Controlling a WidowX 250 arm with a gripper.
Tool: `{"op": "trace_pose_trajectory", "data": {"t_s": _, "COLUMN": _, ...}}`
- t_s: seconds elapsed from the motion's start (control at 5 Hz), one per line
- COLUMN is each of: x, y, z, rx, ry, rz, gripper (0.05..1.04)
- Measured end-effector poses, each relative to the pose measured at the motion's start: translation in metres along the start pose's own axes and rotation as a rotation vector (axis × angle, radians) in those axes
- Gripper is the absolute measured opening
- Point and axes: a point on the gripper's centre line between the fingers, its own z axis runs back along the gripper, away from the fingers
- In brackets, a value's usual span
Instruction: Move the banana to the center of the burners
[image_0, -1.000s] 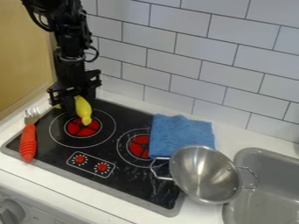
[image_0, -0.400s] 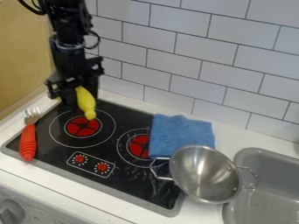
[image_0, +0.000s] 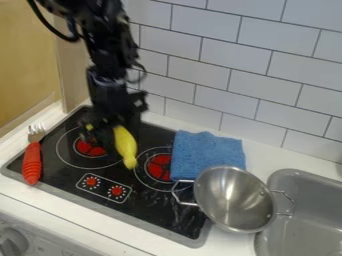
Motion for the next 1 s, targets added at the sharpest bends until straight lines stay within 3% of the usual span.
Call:
{"op": "trace_pose_trajectory", "data": {"t_s": 0.4, "x": -0.03, "y": 0.018, "z": -0.011, "rx": 0.032, "ry": -0.006, "rz": -0.039, "gripper": 0.51}}
{"op": "trace_pose_trajectory", "data": {"t_s": 0.8, "x": -0.033, "y": 0.024, "z": -0.014, "rx": 0.029, "ry": -0.018, "rz": -0.048, "gripper": 0.51}}
{"op": "trace_pose_trajectory", "data": {"t_s": 1.0, "x": -0.036, "y": 0.025, "z": -0.015, "rx": 0.05, "ry": 0.016, "rz": -0.065, "gripper": 0.592}}
